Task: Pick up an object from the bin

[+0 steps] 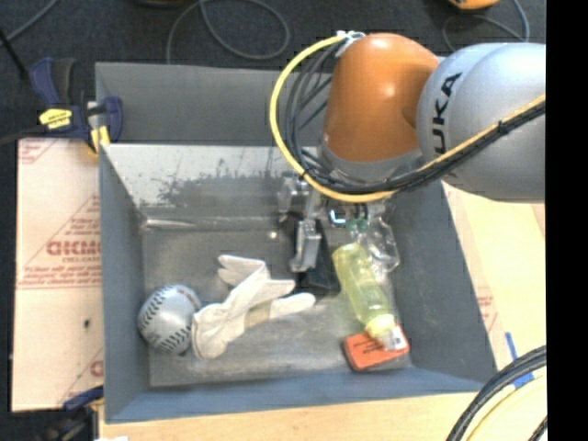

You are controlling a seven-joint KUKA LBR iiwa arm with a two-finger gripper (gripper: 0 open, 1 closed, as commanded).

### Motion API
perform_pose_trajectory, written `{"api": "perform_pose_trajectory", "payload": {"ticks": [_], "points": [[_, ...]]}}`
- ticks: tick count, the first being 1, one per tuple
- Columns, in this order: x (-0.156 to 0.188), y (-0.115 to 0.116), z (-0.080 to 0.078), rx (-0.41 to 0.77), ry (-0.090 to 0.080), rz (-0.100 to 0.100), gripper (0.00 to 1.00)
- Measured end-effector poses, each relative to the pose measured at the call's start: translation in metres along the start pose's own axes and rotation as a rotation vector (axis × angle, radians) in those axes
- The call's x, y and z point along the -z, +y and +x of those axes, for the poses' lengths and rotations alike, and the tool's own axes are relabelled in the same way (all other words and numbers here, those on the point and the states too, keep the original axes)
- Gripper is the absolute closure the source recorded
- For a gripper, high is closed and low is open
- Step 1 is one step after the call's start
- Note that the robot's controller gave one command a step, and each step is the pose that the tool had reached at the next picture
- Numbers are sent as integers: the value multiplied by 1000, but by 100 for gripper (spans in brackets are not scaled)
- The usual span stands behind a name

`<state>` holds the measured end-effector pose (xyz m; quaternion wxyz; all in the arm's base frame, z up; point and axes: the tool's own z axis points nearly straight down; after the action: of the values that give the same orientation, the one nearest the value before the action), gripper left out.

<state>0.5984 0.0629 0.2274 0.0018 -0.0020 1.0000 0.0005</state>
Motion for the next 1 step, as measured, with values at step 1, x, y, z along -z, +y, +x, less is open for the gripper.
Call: {"api": "perform_pose_trajectory", "payload": {"ticks": [1], "points": [[-37,18,1,53,-6,1,0]]}}
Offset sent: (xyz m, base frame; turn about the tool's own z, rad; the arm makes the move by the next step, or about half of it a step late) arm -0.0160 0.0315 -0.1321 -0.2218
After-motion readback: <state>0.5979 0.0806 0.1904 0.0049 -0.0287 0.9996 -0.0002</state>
